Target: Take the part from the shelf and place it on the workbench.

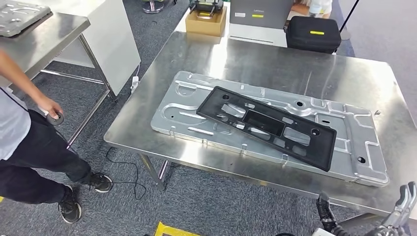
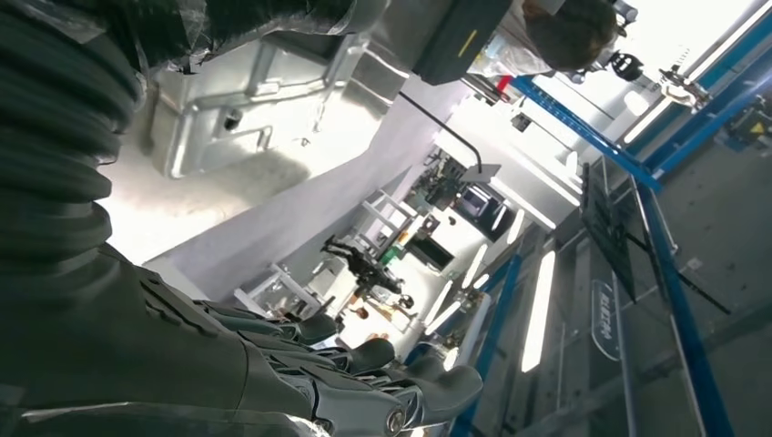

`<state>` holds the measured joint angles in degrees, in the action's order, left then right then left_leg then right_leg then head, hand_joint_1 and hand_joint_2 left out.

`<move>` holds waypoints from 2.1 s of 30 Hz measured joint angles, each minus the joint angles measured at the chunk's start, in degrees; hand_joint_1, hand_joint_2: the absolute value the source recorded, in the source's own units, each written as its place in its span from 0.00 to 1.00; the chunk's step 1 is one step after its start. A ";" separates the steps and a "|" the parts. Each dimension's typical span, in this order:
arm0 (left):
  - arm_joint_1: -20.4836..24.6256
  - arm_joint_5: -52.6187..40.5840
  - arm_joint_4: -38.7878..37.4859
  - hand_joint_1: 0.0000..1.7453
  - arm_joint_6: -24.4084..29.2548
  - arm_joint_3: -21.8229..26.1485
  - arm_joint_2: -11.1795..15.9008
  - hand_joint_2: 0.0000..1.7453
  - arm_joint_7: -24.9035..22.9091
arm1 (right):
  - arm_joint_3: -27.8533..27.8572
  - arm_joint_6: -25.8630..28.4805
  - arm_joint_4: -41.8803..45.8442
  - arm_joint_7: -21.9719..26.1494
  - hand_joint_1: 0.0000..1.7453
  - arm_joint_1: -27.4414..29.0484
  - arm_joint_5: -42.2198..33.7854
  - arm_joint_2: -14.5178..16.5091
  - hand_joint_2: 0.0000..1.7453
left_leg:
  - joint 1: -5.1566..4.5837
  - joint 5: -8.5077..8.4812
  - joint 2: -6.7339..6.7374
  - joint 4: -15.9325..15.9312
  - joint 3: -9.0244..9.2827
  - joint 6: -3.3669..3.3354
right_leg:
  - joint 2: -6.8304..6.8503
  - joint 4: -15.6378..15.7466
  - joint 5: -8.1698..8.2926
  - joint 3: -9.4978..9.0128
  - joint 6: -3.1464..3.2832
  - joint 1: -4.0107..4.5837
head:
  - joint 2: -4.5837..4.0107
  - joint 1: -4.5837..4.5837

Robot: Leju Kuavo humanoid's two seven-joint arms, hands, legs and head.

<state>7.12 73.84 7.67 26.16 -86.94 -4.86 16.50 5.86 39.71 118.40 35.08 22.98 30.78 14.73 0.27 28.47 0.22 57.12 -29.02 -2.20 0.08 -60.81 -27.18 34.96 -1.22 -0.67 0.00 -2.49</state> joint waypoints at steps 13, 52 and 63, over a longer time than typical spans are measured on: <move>0.08 0.36 0.00 0.00 0.05 -0.06 -0.06 0.00 -0.18 | 0.10 0.02 -1.01 0.41 0.00 0.39 -0.47 0.80 1.00 | -0.30 -4.30 0.31 1.61 -5.62 1.22 | -0.13 2.70 -3.47 -6.89 1.10 0.32 | 0.00 -0.02; -0.11 0.80 0.00 0.00 0.05 -0.18 -0.02 0.00 -0.30 | 0.10 0.04 -2.57 0.35 0.00 1.27 0.03 2.84 1.00 | 0.28 5.59 0.18 16.54 -7.76 2.87 | 0.50 3.40 0.58 -2.29 2.98 0.33 | 0.00 0.01; 0.08 0.81 0.00 0.00 0.05 -0.22 0.01 0.00 -0.25 | 0.10 0.04 -2.69 0.34 0.00 1.33 0.03 2.84 1.00 | 0.05 0.56 0.62 -2.72 2.46 -0.90 | 0.23 -3.40 -2.90 2.72 0.08 0.25 | 0.00 -0.07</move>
<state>7.20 74.66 7.67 26.21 -87.17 -4.85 16.25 5.97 39.76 115.71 35.42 24.31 30.81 17.57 0.32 29.03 0.84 54.40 -26.56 -3.10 0.31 -64.21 -30.08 37.68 -1.14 -0.41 0.00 -2.56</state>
